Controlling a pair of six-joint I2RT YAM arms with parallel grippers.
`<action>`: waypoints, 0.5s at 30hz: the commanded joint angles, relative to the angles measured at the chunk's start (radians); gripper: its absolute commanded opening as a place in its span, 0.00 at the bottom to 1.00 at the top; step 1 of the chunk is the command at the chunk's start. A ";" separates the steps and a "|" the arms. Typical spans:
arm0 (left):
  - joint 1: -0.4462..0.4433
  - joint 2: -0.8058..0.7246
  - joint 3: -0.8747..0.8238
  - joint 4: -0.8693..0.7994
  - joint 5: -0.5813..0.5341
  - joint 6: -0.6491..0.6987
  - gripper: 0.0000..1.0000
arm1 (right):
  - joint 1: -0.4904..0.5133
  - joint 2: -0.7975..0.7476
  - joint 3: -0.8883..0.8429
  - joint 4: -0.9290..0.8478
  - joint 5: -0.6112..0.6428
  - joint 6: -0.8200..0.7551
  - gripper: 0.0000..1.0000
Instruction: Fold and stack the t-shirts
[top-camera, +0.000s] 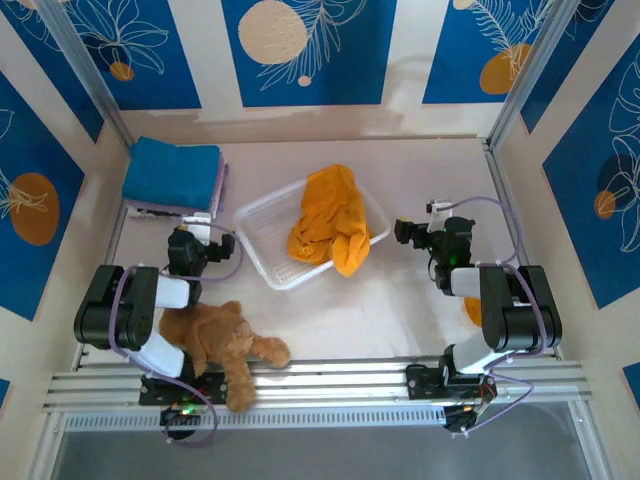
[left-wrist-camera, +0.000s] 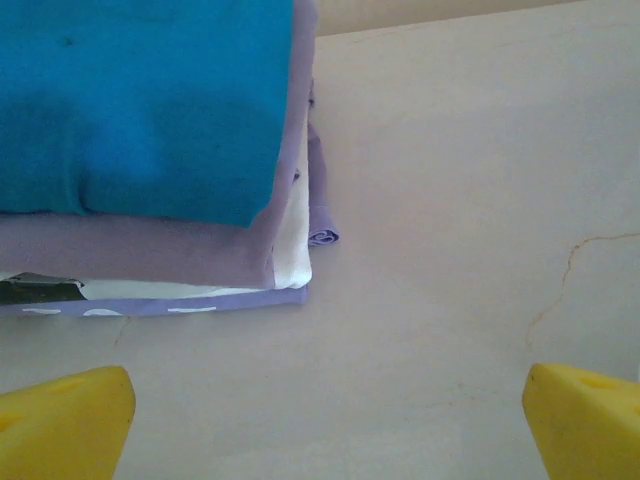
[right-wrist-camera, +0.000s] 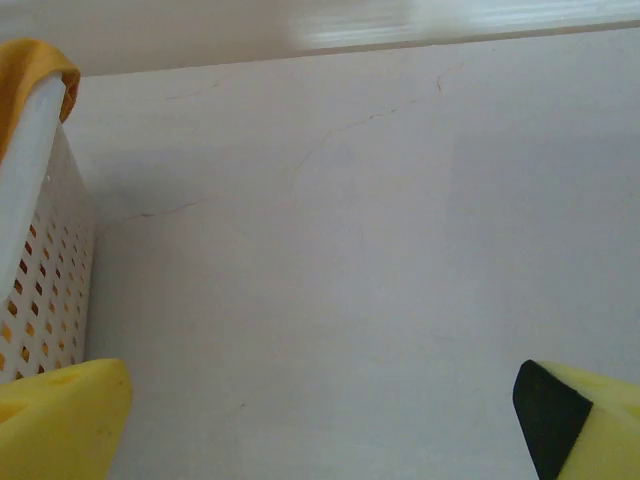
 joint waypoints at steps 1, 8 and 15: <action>0.001 -0.015 0.010 -0.003 -0.010 -0.011 0.99 | -0.003 0.007 -0.008 0.004 0.007 -0.007 0.99; -0.001 -0.015 0.013 -0.012 0.029 0.004 0.99 | -0.002 0.007 -0.008 0.004 0.007 -0.007 0.99; -0.001 -0.015 0.021 -0.025 0.016 -0.002 0.99 | -0.003 0.007 -0.008 0.003 0.007 -0.007 0.99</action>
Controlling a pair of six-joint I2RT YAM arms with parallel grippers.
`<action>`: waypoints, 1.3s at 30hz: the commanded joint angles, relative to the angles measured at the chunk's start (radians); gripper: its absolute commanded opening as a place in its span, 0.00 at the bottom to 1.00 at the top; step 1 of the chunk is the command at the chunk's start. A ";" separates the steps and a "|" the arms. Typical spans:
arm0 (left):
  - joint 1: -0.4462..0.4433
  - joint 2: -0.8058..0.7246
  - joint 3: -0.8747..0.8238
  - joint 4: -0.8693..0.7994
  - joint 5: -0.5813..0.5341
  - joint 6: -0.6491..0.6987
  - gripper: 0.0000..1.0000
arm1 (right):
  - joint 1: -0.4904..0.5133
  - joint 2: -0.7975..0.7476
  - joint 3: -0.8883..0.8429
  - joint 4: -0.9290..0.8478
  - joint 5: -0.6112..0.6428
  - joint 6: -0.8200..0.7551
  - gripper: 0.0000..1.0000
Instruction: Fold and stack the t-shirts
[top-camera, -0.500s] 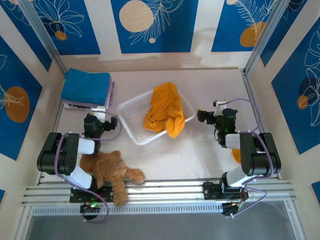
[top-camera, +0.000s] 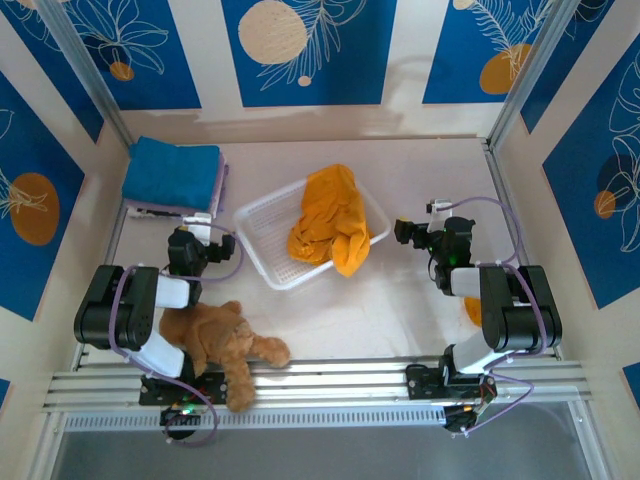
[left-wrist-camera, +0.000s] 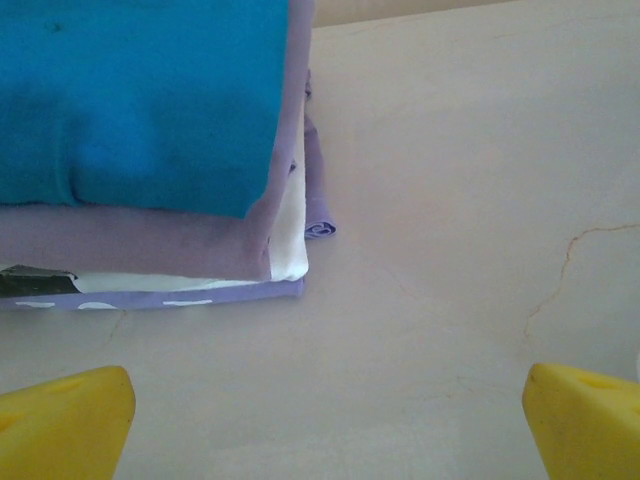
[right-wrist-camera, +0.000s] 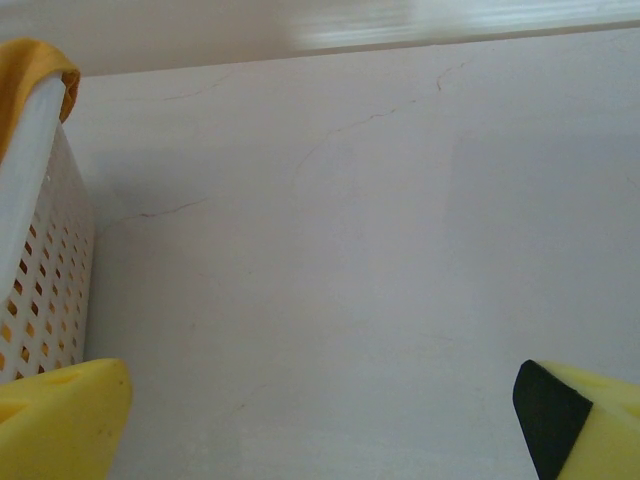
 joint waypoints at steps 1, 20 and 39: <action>-0.001 -0.015 0.017 -0.004 0.012 -0.003 0.99 | -0.003 0.007 -0.008 0.004 0.007 -0.007 0.99; 0.000 -0.291 0.011 -0.236 -0.435 -0.161 0.99 | 0.080 -0.266 0.178 -0.611 0.201 0.142 0.99; -0.024 0.004 0.908 -1.369 0.409 -0.278 0.99 | 0.361 -0.448 0.523 -1.592 0.078 0.663 0.99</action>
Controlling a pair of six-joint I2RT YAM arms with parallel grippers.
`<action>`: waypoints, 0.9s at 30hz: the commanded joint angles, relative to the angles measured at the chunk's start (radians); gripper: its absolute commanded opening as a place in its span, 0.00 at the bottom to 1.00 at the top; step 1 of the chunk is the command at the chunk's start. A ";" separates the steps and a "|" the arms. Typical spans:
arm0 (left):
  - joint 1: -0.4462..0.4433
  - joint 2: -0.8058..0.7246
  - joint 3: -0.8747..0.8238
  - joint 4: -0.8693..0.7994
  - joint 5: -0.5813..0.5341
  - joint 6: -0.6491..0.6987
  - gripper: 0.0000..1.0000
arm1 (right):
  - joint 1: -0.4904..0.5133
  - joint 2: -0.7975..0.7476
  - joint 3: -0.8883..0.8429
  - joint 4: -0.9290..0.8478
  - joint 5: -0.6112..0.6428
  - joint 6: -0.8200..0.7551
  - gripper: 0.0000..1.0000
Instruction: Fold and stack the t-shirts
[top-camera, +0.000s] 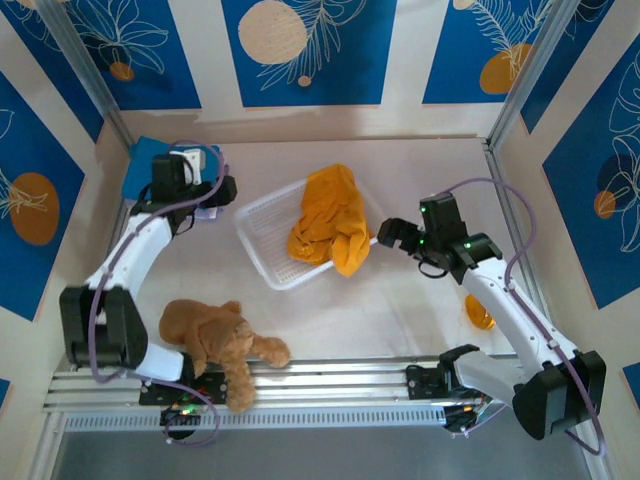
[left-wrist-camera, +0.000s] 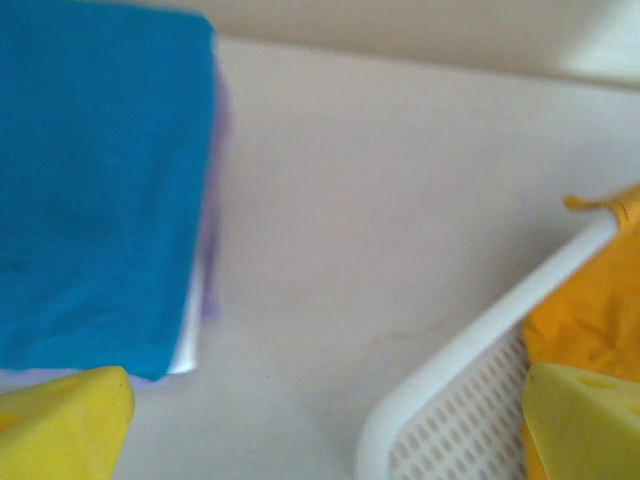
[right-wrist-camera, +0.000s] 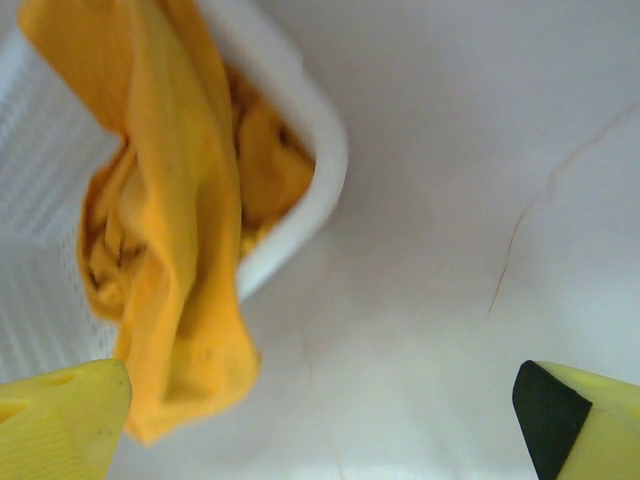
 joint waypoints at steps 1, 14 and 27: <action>-0.023 0.110 0.129 -0.177 0.215 -0.017 0.99 | 0.024 -0.005 0.025 -0.113 -0.089 0.083 0.99; -0.129 0.339 0.255 -0.254 0.389 -0.074 0.99 | 0.056 -0.059 -0.010 -0.141 -0.160 0.188 0.99; -0.328 0.186 -0.053 0.032 0.368 -0.435 0.99 | -0.015 -0.163 -0.056 -0.238 -0.076 0.297 0.99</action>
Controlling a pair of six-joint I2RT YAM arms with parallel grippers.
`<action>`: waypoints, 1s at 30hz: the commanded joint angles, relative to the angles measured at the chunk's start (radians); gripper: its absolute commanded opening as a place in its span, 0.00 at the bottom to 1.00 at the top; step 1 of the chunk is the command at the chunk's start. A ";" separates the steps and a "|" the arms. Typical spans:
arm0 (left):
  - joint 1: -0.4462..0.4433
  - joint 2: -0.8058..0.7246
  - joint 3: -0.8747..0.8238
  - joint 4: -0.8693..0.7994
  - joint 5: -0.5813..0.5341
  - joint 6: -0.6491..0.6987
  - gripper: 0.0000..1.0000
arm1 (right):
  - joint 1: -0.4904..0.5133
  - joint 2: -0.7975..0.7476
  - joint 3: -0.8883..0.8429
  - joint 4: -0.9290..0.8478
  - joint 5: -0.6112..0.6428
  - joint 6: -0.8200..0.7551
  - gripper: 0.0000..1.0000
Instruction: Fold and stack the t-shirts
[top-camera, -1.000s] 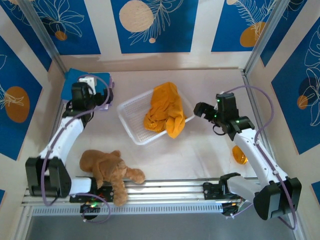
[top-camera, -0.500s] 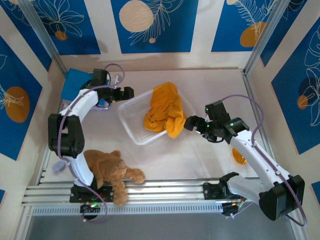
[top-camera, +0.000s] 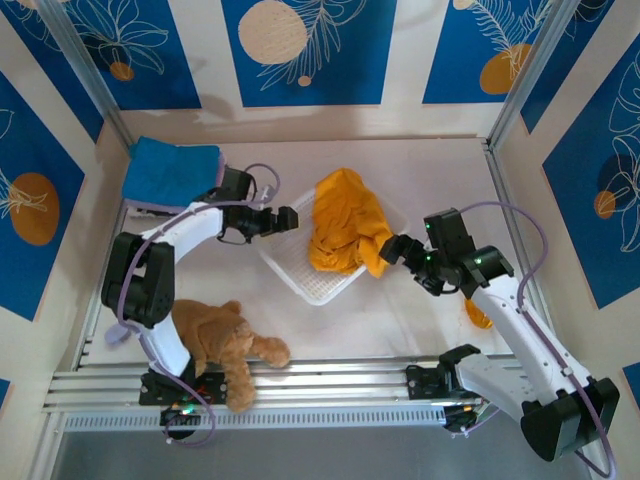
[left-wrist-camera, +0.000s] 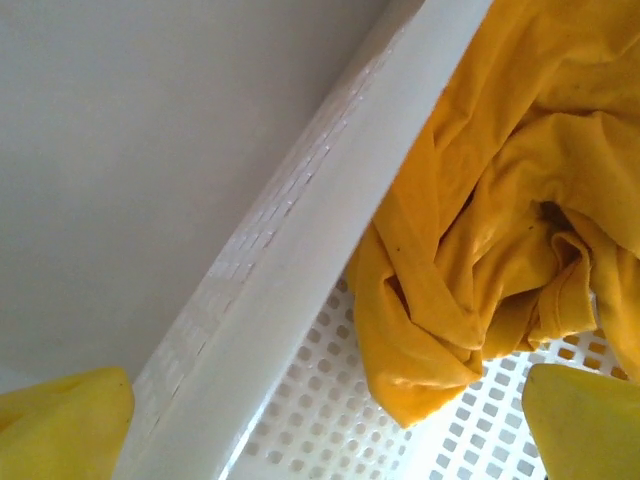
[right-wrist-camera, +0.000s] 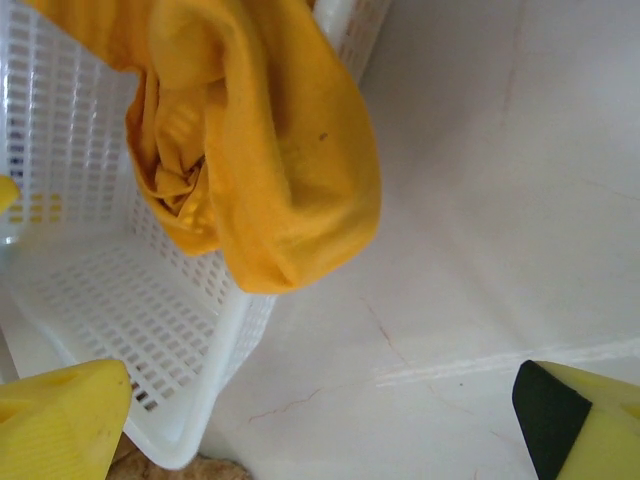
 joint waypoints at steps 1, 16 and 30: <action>-0.070 -0.073 -0.075 0.144 0.015 -0.178 0.99 | -0.022 -0.036 -0.022 -0.067 0.035 0.060 0.99; -0.401 -0.073 -0.132 0.462 -0.215 -0.483 0.99 | -0.141 -0.069 0.086 -0.193 0.017 0.012 0.99; -0.436 -0.134 -0.042 0.235 -0.333 -0.321 0.99 | -0.131 0.165 0.090 -0.079 0.002 0.062 0.99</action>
